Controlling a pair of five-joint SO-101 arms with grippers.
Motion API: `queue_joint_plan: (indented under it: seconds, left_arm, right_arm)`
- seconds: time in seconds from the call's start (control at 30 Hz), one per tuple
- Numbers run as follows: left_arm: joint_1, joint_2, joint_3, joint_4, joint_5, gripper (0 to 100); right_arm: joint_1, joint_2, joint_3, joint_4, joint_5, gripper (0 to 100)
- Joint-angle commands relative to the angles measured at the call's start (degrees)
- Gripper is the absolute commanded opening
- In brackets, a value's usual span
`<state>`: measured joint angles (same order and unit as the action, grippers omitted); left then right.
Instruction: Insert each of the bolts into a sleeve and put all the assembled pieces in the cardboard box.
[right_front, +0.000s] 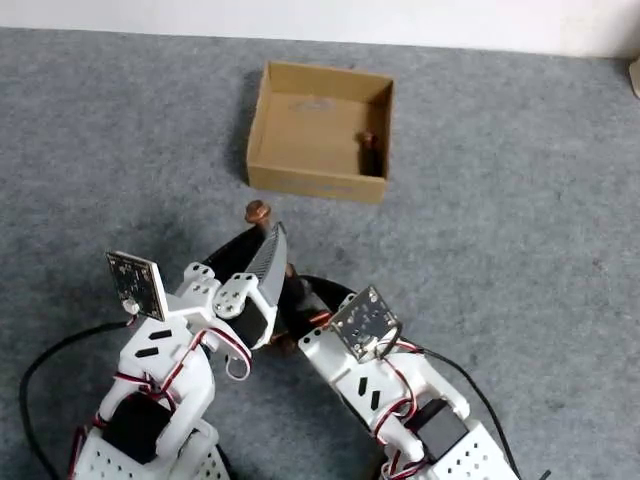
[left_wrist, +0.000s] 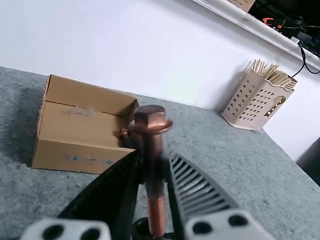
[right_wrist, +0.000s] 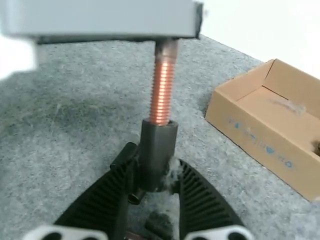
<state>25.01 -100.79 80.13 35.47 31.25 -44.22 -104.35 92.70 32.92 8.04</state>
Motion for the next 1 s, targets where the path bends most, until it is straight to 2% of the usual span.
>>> queue_joint_plan:
  seconds: [0.0,0.2,0.53,0.97]
  left_arm:
    - [1.0,0.1,0.1,-0.3,0.4,0]
    - [0.5,0.1,0.2,-0.3,0.4,0]
    - [0.4,0.2,1.2,-1.8,0.6,0]
    - [0.5,0.2,3.3,-4.5,0.7,0]
  right_arm:
    - [0.8,-1.0,-3.4,-1.1,1.0,0.4]
    - [4.2,-1.0,-5.1,-1.1,0.8,0.4]
    - [1.7,-1.0,-5.1,-0.9,-1.9,0.4]
    - [1.1,-1.0,-5.1,-0.9,-0.9,0.4]
